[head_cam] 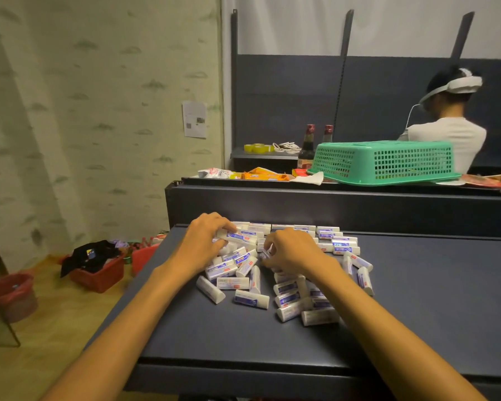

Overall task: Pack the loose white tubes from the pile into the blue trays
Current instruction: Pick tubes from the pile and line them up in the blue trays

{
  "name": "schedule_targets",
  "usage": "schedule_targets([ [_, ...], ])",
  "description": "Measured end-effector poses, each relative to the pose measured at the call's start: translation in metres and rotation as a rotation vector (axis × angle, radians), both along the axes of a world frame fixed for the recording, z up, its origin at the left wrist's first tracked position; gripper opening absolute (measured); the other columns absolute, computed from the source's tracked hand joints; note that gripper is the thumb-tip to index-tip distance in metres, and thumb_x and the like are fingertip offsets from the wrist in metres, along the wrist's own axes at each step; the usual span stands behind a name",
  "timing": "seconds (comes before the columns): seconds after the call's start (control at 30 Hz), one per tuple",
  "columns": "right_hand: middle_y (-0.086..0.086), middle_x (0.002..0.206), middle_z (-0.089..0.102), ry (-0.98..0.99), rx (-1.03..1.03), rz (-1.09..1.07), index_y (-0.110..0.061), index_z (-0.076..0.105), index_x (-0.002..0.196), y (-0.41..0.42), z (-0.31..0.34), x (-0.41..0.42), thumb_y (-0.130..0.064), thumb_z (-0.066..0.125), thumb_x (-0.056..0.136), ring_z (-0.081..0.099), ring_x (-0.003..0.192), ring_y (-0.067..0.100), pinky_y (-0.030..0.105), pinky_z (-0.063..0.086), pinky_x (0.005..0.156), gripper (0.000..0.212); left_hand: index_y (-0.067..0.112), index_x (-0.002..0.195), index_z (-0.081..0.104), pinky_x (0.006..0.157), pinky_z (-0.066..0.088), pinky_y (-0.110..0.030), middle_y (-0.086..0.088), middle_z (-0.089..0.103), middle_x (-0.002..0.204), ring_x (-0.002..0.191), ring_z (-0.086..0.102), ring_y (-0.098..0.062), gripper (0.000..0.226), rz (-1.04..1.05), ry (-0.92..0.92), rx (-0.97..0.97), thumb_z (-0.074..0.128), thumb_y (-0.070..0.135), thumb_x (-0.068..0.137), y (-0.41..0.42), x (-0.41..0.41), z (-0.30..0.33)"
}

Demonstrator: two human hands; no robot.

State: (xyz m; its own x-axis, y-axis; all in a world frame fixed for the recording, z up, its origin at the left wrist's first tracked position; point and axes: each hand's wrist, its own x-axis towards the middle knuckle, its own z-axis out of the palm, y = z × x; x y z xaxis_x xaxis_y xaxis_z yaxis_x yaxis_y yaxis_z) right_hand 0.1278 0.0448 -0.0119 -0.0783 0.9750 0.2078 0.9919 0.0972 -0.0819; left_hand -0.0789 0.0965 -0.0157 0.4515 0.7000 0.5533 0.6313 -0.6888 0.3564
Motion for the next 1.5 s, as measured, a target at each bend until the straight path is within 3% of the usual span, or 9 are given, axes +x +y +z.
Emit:
schedule_targets([
  [0.2,-0.004,0.107,0.07,0.213,0.032,0.044,-0.023,0.068,0.113,-0.007,0.009,0.008,-0.037,0.073,0.079,0.061,0.084,0.012,0.027,0.048,0.071,0.036,0.024,0.1,0.069,0.073,0.036,-0.015,0.007,0.064,0.104,0.09,0.048,-0.005,0.027,-0.009,-0.015,-0.006,0.074,0.007,0.08,0.01,0.003,-0.003],
  [0.37,0.0,0.107,0.068,0.393,0.094,0.082,-0.015,0.069,0.113,-0.016,0.015,0.025,-0.018,0.074,0.081,0.06,0.086,0.01,0.021,0.049,0.073,0.033,0.023,0.098,0.067,0.075,0.048,-0.02,0.006,0.064,0.099,0.086,0.058,-0.008,0.028,-0.082,-0.067,-0.044,0.079,0.01,0.076,0.011,0.008,0.003],
  [0.53,-0.004,0.105,0.065,0.531,0.1,0.118,-0.023,0.064,0.12,-0.024,0.015,0.042,-0.008,0.076,0.079,0.063,0.088,0.01,0.021,0.055,0.076,0.046,0.026,0.094,0.066,0.075,0.053,-0.022,0.01,0.063,0.094,0.082,0.059,-0.005,0.03,-0.118,-0.08,-0.04,0.083,0.015,0.072,0.008,0.018,0.004],
  [0.8,-0.008,0.095,0.069,0.655,0.184,0.116,-0.023,0.069,0.109,-0.038,0.017,0.062,-0.011,0.076,0.079,0.063,0.082,0.007,0.013,0.05,0.069,0.033,0.025,0.094,0.066,0.078,0.052,-0.03,0.014,0.061,0.091,0.087,0.056,-0.009,0.03,-0.119,-0.076,0.025,0.083,0.014,0.072,-0.003,0.034,0.009],
  [1.3,-0.017,0.092,0.064,0.688,0.267,0.034,-0.029,0.068,0.111,-0.059,0.013,0.069,-0.014,0.076,0.08,0.059,0.078,0.005,0.011,0.048,0.065,0.035,0.027,0.093,0.062,0.075,0.053,-0.026,0.011,0.062,0.092,0.082,0.058,-0.007,0.03,-0.199,-0.105,-0.025,0.082,0.016,0.073,-0.015,0.05,0.011],
  [1.5,-0.007,0.101,0.063,0.711,0.275,-0.021,-0.029,0.065,0.117,-0.075,0.009,0.076,-0.015,0.075,0.082,0.06,0.084,0.01,0.013,0.052,0.068,0.039,0.028,0.093,0.062,0.076,0.054,-0.029,0.011,0.063,0.093,0.083,0.058,-0.009,0.03,-0.243,-0.111,-0.032,0.082,0.016,0.073,-0.018,0.063,0.005],
])
